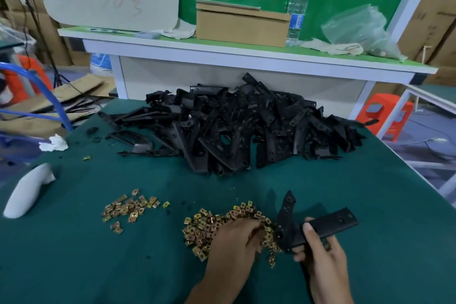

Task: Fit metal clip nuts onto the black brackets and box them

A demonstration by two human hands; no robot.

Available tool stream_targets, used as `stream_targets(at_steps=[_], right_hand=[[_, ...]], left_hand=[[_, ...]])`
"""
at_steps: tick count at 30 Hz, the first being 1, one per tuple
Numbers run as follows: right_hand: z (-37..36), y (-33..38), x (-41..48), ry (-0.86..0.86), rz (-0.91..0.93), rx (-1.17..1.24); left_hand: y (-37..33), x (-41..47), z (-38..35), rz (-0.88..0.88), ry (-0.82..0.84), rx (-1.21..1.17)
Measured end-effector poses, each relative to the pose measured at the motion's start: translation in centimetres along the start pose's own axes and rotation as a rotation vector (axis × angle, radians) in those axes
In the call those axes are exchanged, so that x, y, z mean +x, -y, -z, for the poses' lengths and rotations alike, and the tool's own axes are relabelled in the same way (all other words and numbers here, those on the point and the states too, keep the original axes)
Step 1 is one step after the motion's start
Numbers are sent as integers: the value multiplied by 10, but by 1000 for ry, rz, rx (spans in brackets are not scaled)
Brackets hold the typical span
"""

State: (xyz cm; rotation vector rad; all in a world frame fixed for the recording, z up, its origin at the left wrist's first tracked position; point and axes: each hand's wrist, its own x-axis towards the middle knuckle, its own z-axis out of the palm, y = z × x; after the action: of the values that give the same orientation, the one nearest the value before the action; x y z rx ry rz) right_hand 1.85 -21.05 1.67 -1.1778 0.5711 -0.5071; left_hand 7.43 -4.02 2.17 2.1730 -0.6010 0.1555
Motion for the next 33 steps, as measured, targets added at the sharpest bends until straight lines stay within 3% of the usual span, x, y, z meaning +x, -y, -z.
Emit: stream_targets(at_steps=[2, 8, 19, 27, 33], right_hand=[[-4, -2, -3, 42, -50, 34], [-17, -6, -15, 85, -87, 126], [-17, -17, -35, 36, -70, 25], [-16, -15, -39, 132, -91, -37], [-12, -19, -39, 208, -77, -47]], left_hand=[[-5, -4, 10, 89, 51, -196], [-14, -14, 28, 334, 219, -468], [-16, -40, 37, 710, 140, -1052], [-16, -46, 34, 731, 156, -973], [-20, -48, 37, 761, 173, -1094]])
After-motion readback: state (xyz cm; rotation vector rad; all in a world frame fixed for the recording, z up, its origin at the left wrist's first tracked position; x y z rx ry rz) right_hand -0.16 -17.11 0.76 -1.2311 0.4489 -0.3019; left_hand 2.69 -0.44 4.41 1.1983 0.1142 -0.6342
